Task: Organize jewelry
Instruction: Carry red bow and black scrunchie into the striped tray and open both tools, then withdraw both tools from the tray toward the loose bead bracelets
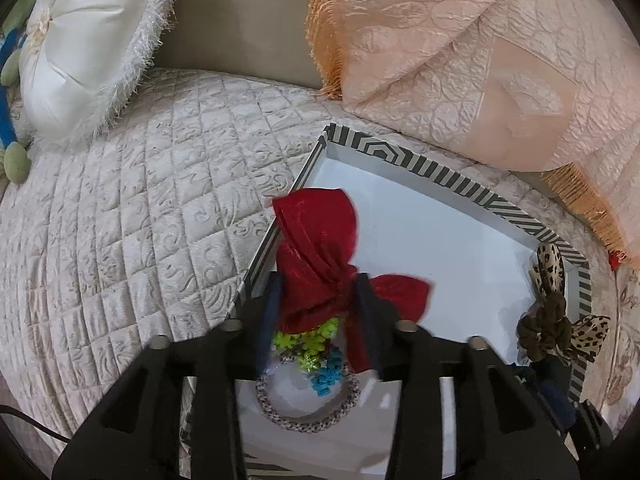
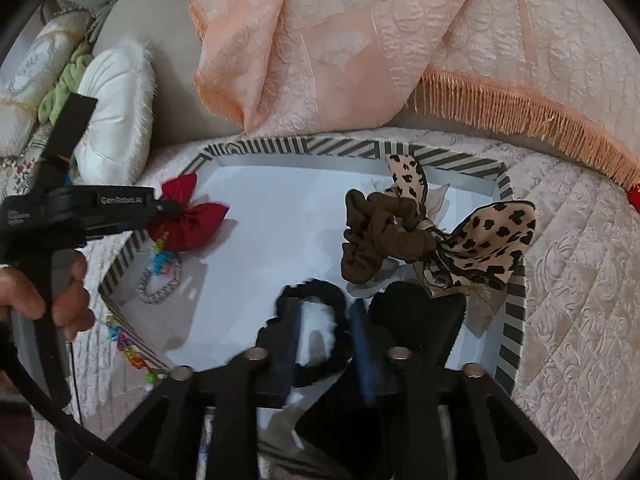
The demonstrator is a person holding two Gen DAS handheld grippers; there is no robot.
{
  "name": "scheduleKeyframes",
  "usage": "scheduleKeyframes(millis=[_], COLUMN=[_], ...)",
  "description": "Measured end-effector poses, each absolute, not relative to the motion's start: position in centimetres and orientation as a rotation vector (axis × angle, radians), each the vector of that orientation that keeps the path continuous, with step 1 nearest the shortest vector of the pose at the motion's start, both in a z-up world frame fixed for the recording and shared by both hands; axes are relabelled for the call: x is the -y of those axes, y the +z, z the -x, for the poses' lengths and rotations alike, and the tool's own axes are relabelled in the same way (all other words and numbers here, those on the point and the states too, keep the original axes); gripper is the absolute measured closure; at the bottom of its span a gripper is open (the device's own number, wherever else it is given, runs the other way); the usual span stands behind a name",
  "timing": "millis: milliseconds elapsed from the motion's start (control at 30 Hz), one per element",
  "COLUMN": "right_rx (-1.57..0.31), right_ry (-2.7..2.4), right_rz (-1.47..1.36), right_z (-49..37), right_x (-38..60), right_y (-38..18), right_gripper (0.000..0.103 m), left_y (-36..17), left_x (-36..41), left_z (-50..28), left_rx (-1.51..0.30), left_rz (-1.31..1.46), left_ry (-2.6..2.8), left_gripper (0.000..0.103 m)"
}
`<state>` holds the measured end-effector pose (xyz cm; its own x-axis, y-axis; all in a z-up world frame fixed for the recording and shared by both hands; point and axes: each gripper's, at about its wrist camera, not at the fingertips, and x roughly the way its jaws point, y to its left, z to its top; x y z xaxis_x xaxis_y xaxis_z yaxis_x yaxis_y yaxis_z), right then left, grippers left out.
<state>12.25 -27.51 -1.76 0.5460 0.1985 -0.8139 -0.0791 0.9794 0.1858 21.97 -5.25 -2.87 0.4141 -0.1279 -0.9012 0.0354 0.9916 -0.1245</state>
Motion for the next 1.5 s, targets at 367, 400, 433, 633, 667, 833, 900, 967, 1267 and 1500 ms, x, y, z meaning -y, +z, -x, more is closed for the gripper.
scheduleKeyframes(millis=[367, 400, 433, 633, 667, 833, 900, 967, 1267, 1500], right_rx=[-0.914, -0.912, -0.912, -0.920, -0.922, -0.927, -0.929, -0.932, -0.927, -0.910], right_ry=[0.152, 0.151, 0.151, 0.157, 0.158, 0.163, 0.166, 0.168, 0.188, 0.198], right_rz=[-0.201, -0.200, -0.200, -0.181, -0.179, -0.166, -0.164, -0.166, -0.154, -0.157], right_z=[-10.0, -9.9, -9.7, -9.0, -8.9, -8.1, -7.5, -7.0, -4.5, -2.1], right_x=[29.6, 29.6, 29.6, 28.6, 28.4, 27.5, 27.2, 26.9, 25.1, 24.1], right_y=[1.2, 1.3, 1.3, 1.3, 1.3, 1.4, 1.4, 1.4, 2.0, 3.0], right_gripper=[0.074, 0.073, 0.073, 0.073, 0.073, 0.069, 0.067, 0.067, 0.066, 0.065], left_y=[-1.0, -0.8, -0.6, 0.3, 0.3, 0.8, 1.0, 1.1, 2.3, 3.3], left_x=[4.4, 4.3, 4.3, 4.2, 4.2, 4.0, 4.0, 4.1, 3.9, 3.5], left_z=[-20.1, -19.8, -19.6, -17.8, -17.4, -15.6, -14.8, -13.9, -9.6, -6.0], left_rx=[-1.134, -1.132, -1.128, -1.099, -1.096, -1.074, -1.066, -1.060, -1.013, -0.989], left_rz=[0.127, 0.126, 0.125, 0.089, 0.081, 0.054, 0.051, 0.038, 0.001, -0.009], left_ry=[-0.119, -0.120, -0.124, -0.130, -0.129, -0.125, -0.128, -0.128, -0.142, -0.152], left_gripper=[0.056, 0.055, 0.052, 0.051, 0.051, 0.051, 0.051, 0.051, 0.051, 0.051])
